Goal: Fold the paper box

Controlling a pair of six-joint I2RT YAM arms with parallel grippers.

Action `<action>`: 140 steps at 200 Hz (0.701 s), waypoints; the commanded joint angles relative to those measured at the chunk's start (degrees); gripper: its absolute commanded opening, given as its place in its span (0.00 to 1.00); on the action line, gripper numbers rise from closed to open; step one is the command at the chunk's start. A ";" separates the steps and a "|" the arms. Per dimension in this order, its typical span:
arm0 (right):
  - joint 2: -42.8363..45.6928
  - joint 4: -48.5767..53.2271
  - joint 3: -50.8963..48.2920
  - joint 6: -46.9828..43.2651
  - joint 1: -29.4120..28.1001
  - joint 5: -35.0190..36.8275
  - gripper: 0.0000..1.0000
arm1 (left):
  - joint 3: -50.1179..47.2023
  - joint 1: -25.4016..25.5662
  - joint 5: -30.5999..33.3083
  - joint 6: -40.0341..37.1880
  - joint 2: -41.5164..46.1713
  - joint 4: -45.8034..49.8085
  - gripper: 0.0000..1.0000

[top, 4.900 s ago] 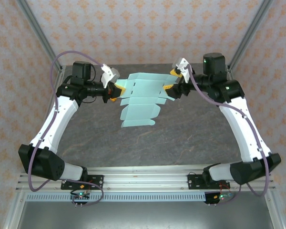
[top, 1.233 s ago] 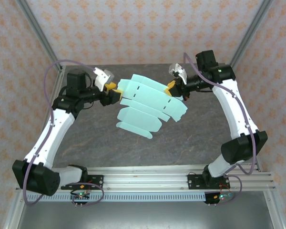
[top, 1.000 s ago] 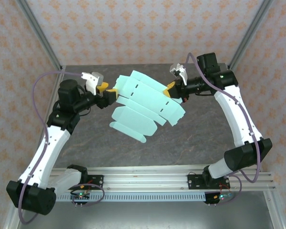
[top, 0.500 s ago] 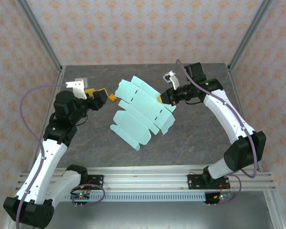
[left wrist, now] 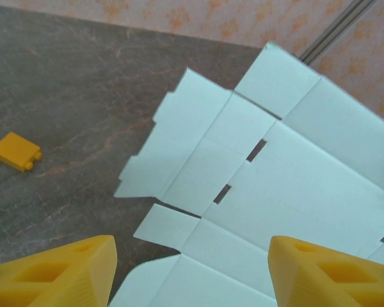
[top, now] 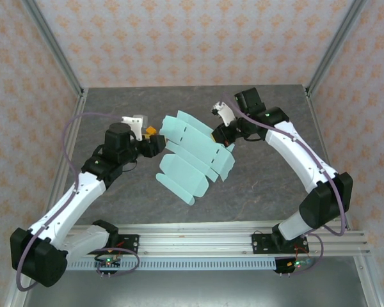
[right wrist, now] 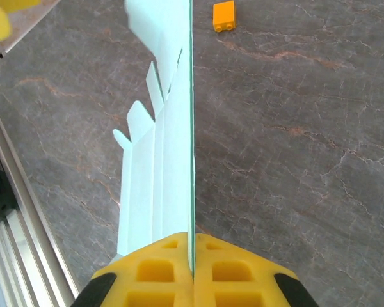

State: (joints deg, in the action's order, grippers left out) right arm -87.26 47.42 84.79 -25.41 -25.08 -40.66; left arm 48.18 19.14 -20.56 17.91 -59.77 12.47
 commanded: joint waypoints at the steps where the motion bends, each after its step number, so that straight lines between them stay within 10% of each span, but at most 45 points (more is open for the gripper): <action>1: 0.17 2.97 1.11 -6.96 0.33 -0.92 0.00 | -1.10 0.12 0.43 -5.49 -0.81 -3.82 0.69; 80: -0.63 10.33 8.24 -21.05 4.51 -10.96 0.00 | 6.95 -5.60 -18.64 -22.98 -12.80 -5.77 0.74; 140: 0.80 7.24 6.63 -21.42 4.66 -10.55 0.00 | 13.55 -5.66 -30.36 -27.95 -17.83 -1.36 0.37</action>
State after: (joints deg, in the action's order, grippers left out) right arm -87.59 55.55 91.50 -45.12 -20.47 -49.36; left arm 57.69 13.61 -43.99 -5.72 -75.31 8.36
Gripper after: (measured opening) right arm 0.048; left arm 0.433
